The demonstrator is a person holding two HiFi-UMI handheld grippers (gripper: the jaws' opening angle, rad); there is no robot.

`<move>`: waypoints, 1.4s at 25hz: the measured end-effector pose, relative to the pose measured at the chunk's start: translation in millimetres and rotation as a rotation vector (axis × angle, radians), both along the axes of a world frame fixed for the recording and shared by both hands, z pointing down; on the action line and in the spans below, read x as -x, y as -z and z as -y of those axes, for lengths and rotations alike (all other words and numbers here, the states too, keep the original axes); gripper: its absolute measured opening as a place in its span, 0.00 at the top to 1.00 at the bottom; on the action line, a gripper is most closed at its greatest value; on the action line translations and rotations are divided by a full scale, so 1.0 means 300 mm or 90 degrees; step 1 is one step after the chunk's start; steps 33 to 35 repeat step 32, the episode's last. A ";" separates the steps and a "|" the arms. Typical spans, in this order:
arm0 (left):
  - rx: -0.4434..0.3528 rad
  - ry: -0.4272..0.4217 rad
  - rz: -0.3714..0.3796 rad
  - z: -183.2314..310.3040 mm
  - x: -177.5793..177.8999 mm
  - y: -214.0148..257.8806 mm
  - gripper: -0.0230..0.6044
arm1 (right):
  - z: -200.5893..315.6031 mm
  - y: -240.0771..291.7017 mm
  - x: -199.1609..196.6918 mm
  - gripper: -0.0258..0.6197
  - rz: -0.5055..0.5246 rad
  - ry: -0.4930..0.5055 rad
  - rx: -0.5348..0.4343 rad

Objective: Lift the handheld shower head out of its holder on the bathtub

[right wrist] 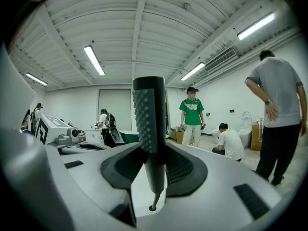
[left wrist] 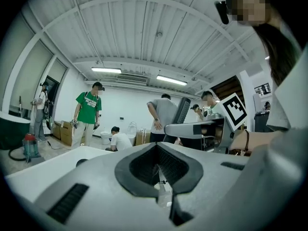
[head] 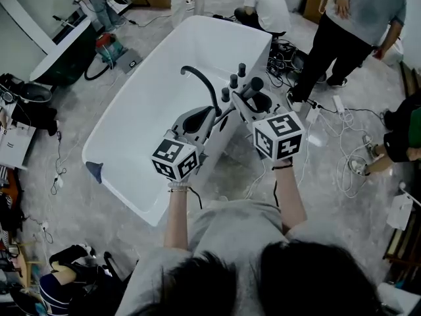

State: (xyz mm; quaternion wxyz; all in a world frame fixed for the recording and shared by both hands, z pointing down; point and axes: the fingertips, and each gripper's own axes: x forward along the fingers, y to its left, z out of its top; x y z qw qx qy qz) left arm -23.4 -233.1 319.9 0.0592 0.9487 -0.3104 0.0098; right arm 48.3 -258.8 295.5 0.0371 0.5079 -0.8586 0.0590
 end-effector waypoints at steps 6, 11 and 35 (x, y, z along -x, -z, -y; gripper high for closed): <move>-0.005 -0.012 0.003 -0.008 -0.017 -0.012 0.95 | -0.009 -0.013 0.004 0.75 0.006 -0.005 -0.005; -0.002 -0.016 0.002 -0.016 -0.009 -0.019 0.95 | -0.020 -0.017 0.015 0.76 0.006 -0.004 -0.008; -0.021 -0.037 0.006 -0.035 -0.014 0.001 0.95 | -0.044 0.020 0.015 0.75 0.022 -0.009 -0.024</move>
